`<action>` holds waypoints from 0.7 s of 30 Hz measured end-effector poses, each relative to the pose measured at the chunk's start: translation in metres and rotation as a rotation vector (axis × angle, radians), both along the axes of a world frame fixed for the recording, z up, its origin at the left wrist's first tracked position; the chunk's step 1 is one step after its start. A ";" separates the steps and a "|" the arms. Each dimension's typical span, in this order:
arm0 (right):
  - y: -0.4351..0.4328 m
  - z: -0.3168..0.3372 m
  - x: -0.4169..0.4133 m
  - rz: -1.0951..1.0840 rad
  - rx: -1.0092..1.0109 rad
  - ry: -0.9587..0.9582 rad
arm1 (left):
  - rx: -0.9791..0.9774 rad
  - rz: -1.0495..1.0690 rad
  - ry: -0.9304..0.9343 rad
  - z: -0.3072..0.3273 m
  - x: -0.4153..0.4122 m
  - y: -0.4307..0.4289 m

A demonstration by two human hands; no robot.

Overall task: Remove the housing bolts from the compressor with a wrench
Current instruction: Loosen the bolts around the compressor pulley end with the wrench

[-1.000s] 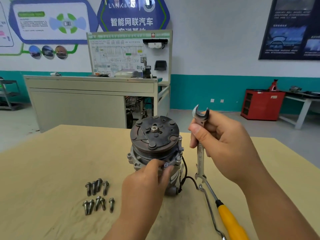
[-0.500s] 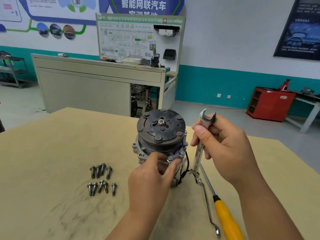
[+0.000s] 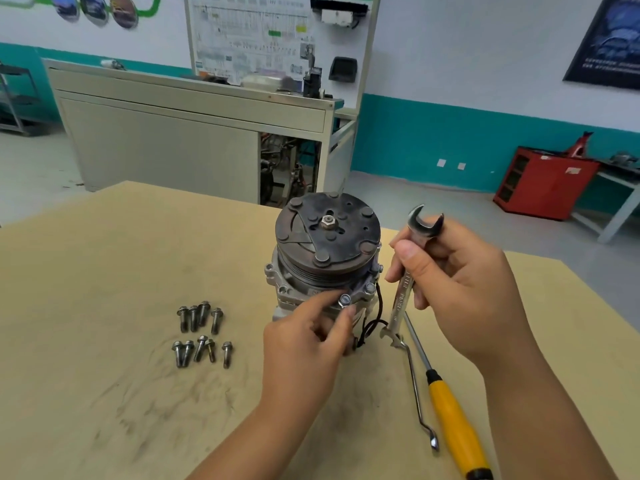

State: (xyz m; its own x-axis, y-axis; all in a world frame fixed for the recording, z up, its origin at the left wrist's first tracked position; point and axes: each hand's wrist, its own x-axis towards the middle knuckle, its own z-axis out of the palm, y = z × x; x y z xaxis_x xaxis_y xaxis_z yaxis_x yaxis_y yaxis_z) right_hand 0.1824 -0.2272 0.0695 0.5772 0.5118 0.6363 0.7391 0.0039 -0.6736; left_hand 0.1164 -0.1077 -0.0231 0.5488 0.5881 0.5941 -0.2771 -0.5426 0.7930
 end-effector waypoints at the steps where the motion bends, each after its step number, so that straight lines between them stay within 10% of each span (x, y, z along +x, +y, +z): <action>1: 0.000 0.000 0.001 0.000 -0.002 0.002 | -0.026 -0.013 -0.012 0.000 0.000 0.000; 21: 0.001 0.003 -0.006 -0.013 0.225 -0.104 | -0.063 -0.002 -0.152 -0.006 0.009 0.001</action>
